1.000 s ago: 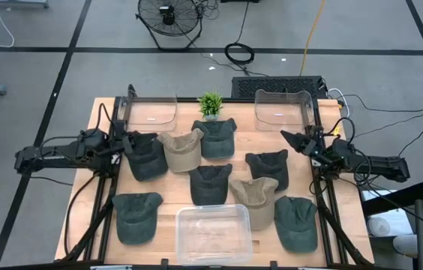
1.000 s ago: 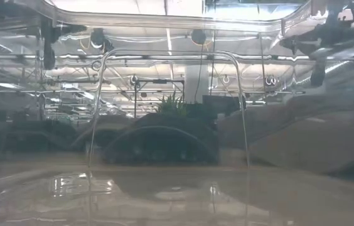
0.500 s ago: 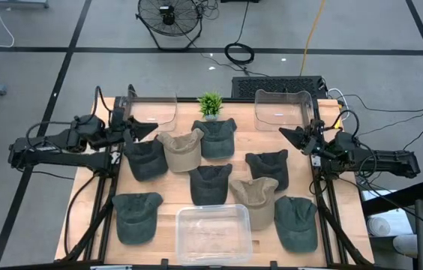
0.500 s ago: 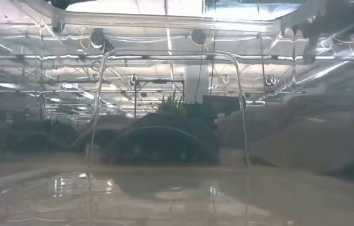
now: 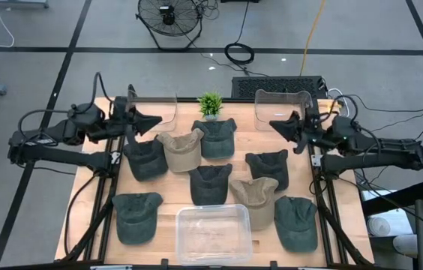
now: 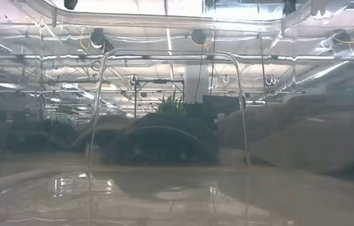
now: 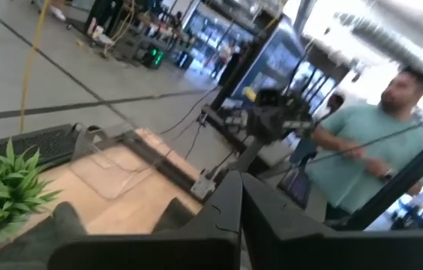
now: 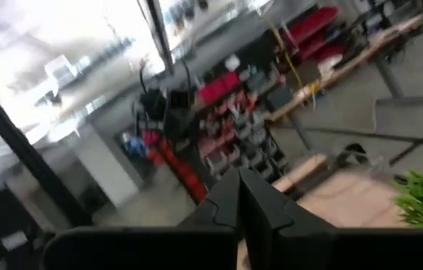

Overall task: Pick & Place hat
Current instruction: Put the top light brown cap into the left transparent bin

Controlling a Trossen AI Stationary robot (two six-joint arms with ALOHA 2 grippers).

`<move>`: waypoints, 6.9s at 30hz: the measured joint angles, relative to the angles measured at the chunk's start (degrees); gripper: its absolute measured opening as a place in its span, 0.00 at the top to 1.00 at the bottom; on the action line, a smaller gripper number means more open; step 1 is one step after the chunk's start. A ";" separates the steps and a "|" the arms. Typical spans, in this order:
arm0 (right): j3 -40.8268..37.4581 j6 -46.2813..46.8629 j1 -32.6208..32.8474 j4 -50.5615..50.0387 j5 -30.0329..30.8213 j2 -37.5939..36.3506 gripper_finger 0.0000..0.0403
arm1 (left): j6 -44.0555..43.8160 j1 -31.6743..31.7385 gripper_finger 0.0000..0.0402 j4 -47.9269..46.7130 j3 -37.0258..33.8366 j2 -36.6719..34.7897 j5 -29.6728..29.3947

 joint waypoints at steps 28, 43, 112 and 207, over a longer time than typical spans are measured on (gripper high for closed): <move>19.51 -9.71 -2.32 -27.18 -10.71 17.59 1.00 | 11.08 0.50 0.99 -23.96 22.03 18.63 5.82; 19.51 -10.80 -4.92 -29.66 -10.58 17.63 1.00 | 11.64 0.50 0.68 -27.22 22.03 22.84 5.91; 19.47 -10.14 -4.92 -36.55 -10.54 17.22 1.00 | 27.49 10.10 0.48 -46.11 21.99 58.29 8.67; 19.45 -9.13 -4.94 -30.52 -5.86 14.35 1.00 | 75.82 41.21 0.99 -64.49 26.93 42.01 -6.90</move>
